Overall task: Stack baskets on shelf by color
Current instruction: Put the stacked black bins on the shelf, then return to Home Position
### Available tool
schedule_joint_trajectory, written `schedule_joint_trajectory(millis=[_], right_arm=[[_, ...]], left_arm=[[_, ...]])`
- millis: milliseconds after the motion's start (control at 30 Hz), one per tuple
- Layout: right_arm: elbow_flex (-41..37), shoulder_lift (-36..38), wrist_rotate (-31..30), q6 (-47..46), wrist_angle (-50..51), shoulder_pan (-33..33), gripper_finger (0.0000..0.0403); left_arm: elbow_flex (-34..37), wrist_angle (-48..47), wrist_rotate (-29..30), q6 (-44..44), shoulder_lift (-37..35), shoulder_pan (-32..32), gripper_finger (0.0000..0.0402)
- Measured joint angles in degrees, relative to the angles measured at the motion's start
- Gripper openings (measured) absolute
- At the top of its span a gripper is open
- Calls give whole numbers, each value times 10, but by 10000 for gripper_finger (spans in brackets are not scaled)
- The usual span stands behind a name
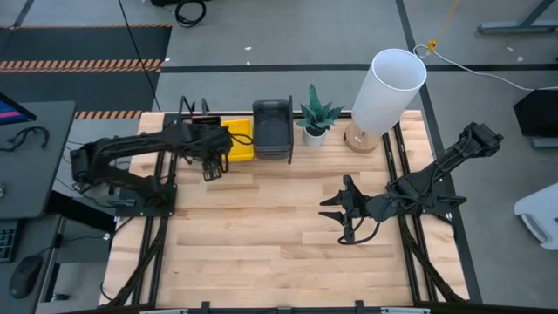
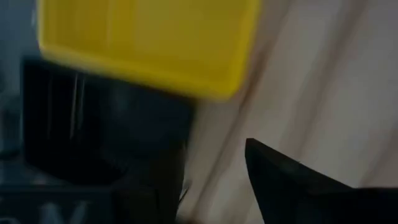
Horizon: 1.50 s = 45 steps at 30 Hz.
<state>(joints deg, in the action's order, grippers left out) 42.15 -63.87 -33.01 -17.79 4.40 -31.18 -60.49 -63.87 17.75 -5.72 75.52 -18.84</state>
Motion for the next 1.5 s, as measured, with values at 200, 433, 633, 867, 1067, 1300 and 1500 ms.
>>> schedule_joint_trajectory(millis=[200, 433, 633, 867, 1067, 1300, 1500], right_arm=[[-50, -8, -2, 0, -47, -2, 126], [-152, 27, 50, 43, -207, 32, 114], [-233, 77, 87, 45, -296, 64, 88], [-320, 137, 108, 49, -386, 84, 63], [-406, 185, 143, 59, -497, 111, 51], [-418, 233, 202, 90, -492, 176, 33], [-418, 289, 283, 107, -488, 236, 18]], left_arm=[[0, 113, -111, 22, -105, 48, 182], [26, 220, -150, 63, -199, 131, 160], [145, 377, -150, 106, -279, 194, 139], [283, 539, -139, 129, -349, 234, 118], [372, 623, -120, 142, -401, 235, 116], [455, 718, -100, 123, -477, 235, 116], [546, 830, -99, 128, -519, 235, 116]])
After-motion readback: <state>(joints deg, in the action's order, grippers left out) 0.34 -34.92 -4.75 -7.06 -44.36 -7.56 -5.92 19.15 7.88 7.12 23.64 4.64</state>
